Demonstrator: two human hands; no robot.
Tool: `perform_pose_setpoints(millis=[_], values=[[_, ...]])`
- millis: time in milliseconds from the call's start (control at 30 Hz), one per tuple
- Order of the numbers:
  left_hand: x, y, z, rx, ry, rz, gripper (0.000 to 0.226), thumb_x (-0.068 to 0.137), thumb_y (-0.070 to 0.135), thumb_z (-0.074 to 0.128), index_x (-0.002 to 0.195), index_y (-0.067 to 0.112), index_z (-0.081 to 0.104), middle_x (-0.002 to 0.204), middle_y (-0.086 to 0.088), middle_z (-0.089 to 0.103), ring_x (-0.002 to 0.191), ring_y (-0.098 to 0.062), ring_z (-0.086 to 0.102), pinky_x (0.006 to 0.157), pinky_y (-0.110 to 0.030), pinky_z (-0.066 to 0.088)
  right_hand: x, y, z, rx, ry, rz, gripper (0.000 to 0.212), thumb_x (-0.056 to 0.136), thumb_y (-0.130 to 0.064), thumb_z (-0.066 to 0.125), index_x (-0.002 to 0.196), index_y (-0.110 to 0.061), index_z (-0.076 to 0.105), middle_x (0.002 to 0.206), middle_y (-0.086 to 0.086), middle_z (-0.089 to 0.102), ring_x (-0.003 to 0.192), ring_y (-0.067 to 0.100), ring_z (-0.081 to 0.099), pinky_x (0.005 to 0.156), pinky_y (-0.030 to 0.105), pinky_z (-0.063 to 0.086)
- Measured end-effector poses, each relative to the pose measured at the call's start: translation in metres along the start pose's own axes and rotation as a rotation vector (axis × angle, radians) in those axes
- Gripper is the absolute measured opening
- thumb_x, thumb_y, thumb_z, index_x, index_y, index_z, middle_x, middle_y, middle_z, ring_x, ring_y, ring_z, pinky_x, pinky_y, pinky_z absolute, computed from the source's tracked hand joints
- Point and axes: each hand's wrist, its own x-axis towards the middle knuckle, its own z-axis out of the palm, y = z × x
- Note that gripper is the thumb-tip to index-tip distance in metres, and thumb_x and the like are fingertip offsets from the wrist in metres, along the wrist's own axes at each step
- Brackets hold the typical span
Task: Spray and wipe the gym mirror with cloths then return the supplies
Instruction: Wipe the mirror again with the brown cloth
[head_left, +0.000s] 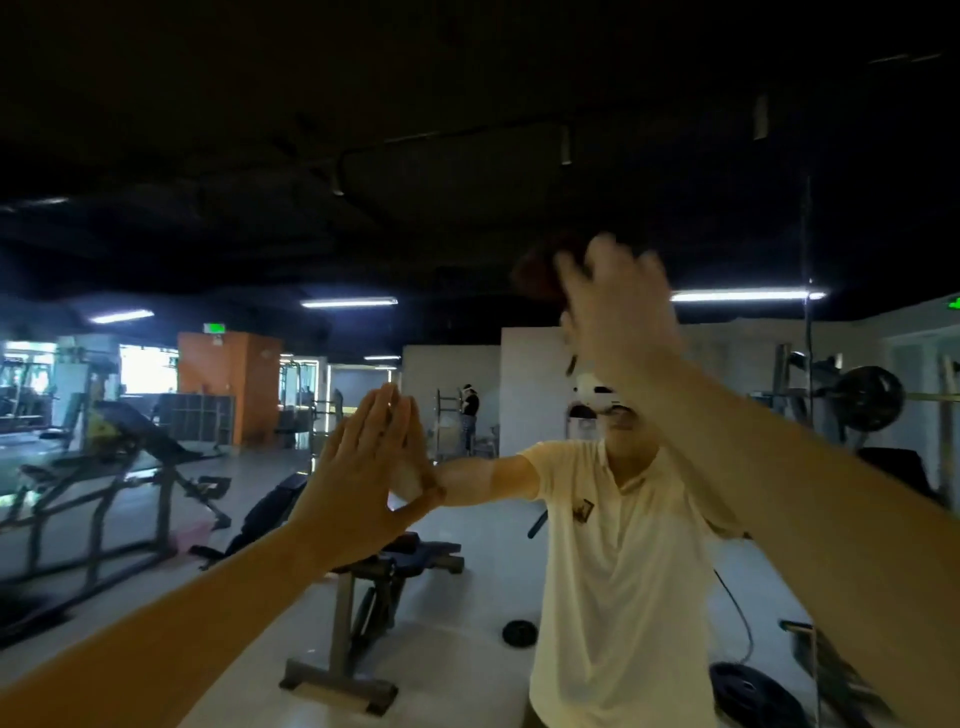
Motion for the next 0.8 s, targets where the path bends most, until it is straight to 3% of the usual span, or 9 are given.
perform_pose_setpoints(millis=[100,167,233,267,333,433,500,633,800], values=[[0.002,-0.013,-0.008,0.030,-0.052,0.033,0.118,0.082,0.094,0.029,0.165,0.023,-0.016,0.175,-0.007,-0.004,0.161,-0.031,0.006,0.127,-0.055,0.018,0.026,-0.004,0.003,0.011,0.029,0.211,0.054,0.098,-0.040,0.058,0.138,-0.006,0.051,0.130,0.022,0.050,0.116,0.040,0.051,0.100,0.051,0.042],[0.006,-0.021,-0.016,0.076,-0.009,0.083,0.109,0.086,0.083,0.041,0.166,0.017,0.007,0.173,-0.014,0.013,0.158,-0.035,0.020,0.124,-0.060,0.027,0.015,-0.030,0.010,0.057,0.050,0.206,0.052,0.101,-0.043,0.051,0.135,-0.004,0.054,0.127,0.022,0.052,0.113,0.039,0.052,0.096,0.050,0.043],[0.015,-0.032,-0.024,0.120,0.071,0.089,0.094,0.090,0.070,0.048,0.162,0.013,0.025,0.169,-0.017,0.023,0.156,-0.036,0.024,0.122,-0.061,0.030,-0.014,-0.064,0.016,0.144,0.057,0.084,0.043,0.100,-0.037,0.058,0.129,-0.006,0.058,0.118,0.018,0.056,0.104,0.035,0.054,0.089,0.047,0.045],[0.021,-0.036,-0.028,0.115,0.096,0.052,0.090,0.093,0.067,0.046,0.163,0.013,0.026,0.170,-0.017,0.022,0.157,-0.034,0.020,0.124,-0.059,0.026,-0.033,-0.079,0.020,0.203,0.050,-0.002,0.041,0.096,-0.034,0.065,0.126,-0.007,0.061,0.114,0.016,0.058,0.101,0.033,0.055,0.087,0.047,0.046],[0.036,-0.047,-0.033,0.049,0.136,-0.062,0.087,0.099,0.069,0.031,0.166,0.016,0.018,0.173,-0.014,0.012,0.160,-0.030,0.008,0.128,-0.053,0.015,-0.068,-0.102,0.025,0.299,-0.030,-0.213,0.042,0.090,-0.036,0.072,0.122,-0.009,0.064,0.110,0.012,0.062,0.097,0.029,0.059,0.086,0.046,0.049],[0.060,-0.058,-0.040,-0.022,0.163,-0.250,0.095,0.096,0.079,0.000,0.167,0.018,0.003,0.175,-0.012,-0.002,0.161,-0.026,-0.006,0.131,-0.050,0.006,-0.094,-0.108,0.037,0.340,-0.208,-0.417,0.039,0.098,-0.036,0.057,0.128,-0.013,0.060,0.116,0.008,0.061,0.104,0.029,0.058,0.092,0.048,0.044],[0.074,-0.064,-0.037,-0.046,0.169,-0.323,0.098,0.092,0.080,-0.002,0.166,0.017,-0.003,0.174,-0.011,-0.009,0.159,-0.023,-0.015,0.131,-0.048,0.000,-0.080,-0.097,0.043,0.245,-0.207,-0.477,0.045,0.100,-0.036,0.053,0.137,-0.011,0.051,0.119,0.012,0.056,0.105,0.032,0.056,0.092,0.050,0.046],[0.083,-0.070,-0.010,-0.068,0.251,-0.296,0.096,0.096,0.082,0.004,0.165,0.017,-0.012,0.174,-0.005,-0.015,0.159,-0.018,-0.020,0.131,-0.045,-0.003,0.003,-0.068,0.030,0.047,-0.058,-0.139,0.064,0.090,-0.032,0.070,0.146,-0.012,0.047,0.121,0.016,0.050,0.108,0.034,0.053,0.096,0.051,0.045],[0.074,-0.081,0.006,-0.110,0.349,-0.160,0.094,0.101,0.074,0.015,0.166,0.009,0.000,0.175,-0.009,-0.008,0.161,-0.025,-0.011,0.130,-0.041,-0.008,0.058,-0.085,0.029,0.024,0.040,0.214,0.056,0.092,-0.027,0.065,0.142,-0.009,0.048,0.127,0.020,0.048,0.112,0.038,0.050,0.096,0.050,0.044]])
